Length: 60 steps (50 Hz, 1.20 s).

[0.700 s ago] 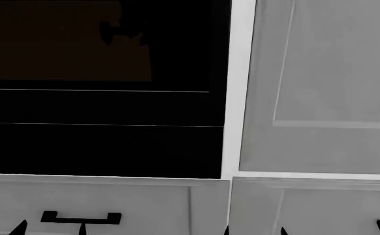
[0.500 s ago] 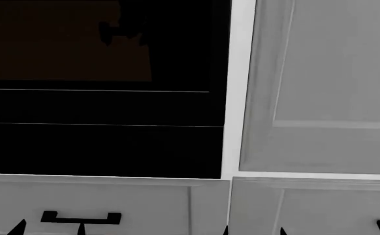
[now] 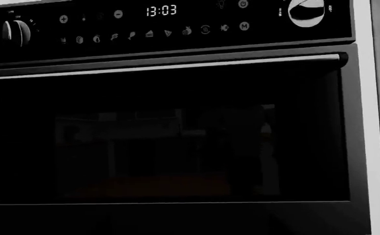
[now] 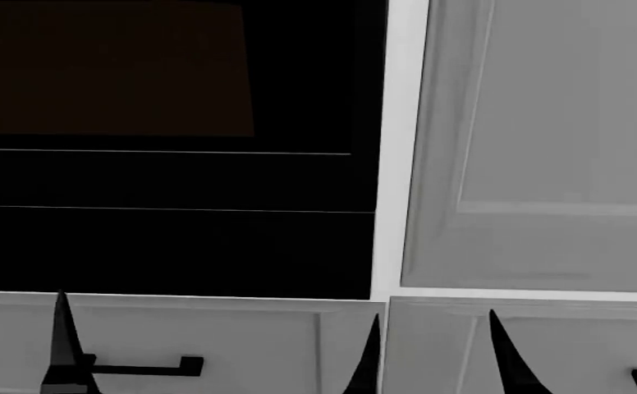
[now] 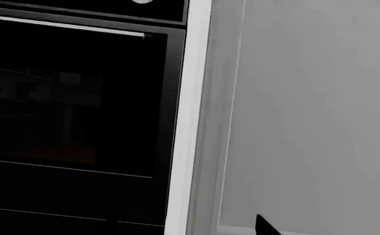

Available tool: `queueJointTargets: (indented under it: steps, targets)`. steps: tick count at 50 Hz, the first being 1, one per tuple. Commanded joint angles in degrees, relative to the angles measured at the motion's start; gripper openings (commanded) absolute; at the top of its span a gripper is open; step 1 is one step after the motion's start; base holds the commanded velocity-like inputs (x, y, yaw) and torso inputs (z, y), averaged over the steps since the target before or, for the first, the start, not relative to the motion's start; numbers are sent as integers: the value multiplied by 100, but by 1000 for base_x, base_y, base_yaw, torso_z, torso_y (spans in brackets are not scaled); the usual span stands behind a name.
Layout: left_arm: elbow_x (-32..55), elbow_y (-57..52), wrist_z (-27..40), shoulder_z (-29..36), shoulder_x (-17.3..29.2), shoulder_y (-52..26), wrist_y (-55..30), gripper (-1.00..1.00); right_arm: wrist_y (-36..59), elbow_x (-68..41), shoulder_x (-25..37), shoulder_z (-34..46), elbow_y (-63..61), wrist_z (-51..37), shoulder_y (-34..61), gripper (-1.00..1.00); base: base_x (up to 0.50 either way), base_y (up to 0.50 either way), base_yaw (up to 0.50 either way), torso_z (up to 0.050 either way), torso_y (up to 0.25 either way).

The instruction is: Press the start button on the microwave

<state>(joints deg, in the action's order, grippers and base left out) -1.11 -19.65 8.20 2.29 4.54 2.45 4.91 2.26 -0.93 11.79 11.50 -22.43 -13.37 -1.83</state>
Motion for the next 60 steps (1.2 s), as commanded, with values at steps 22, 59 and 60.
queueJointTargets:
  steps: [22,59,60]
  targets:
    - [-352,-742,557,148,257,60,377,100,305,393,197,137,-1280,-292,41,100,100,265,0,0,0]
    - [-282,-739,749,356,487,37,362,100,147,398,303,248,-1404,-401,12,100,331,32,0,0,0]
    - [-280,-736,755,358,491,36,361,100,102,548,320,276,-1477,-437,25,100,0,0,0,0,0]
